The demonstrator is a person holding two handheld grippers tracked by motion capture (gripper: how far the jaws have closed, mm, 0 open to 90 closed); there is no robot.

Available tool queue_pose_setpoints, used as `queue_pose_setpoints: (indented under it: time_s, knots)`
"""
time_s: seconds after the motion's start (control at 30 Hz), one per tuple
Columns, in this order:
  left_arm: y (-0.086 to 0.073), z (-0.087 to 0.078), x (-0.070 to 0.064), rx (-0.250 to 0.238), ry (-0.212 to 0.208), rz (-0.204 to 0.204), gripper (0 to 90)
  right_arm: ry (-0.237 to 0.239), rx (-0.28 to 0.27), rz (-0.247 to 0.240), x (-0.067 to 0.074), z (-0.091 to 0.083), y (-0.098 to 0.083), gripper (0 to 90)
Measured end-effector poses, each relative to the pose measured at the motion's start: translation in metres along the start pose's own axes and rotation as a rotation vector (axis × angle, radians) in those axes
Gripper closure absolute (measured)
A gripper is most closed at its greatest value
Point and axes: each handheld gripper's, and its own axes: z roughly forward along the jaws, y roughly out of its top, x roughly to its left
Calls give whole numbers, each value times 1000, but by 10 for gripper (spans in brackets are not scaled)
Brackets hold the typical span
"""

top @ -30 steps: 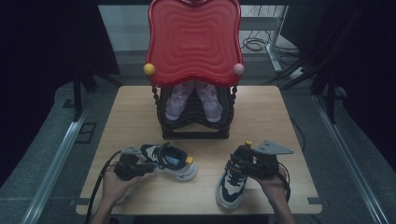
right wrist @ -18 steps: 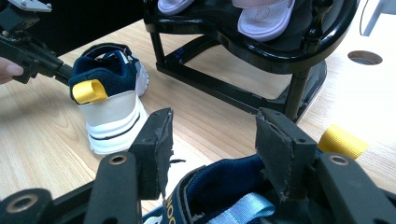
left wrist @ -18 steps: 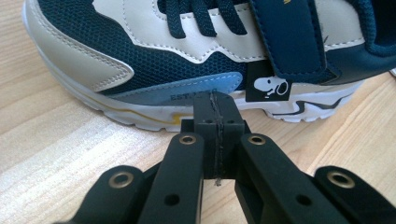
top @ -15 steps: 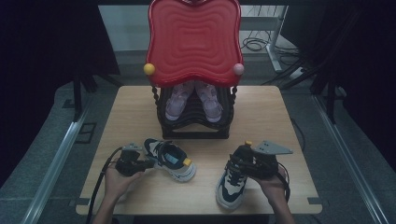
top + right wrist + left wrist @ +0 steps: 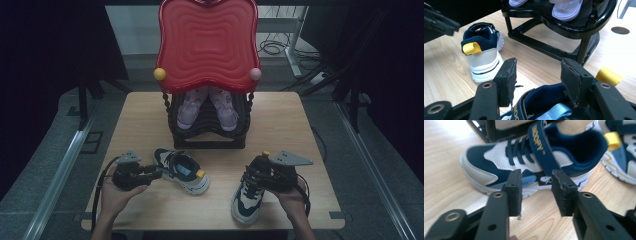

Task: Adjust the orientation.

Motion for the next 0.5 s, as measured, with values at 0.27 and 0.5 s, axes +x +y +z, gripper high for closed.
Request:
queue_pose_setpoints:
  time_s: [0.27, 0.5]
  knots:
    - [4, -23, -7, -109, 26, -27, 491, 10, 13, -7, 4, 3, 0, 473]
    - [4, -27, -8, -103, 18, -31, 465, 46, 19, -17, 8, 7, 1, 659]
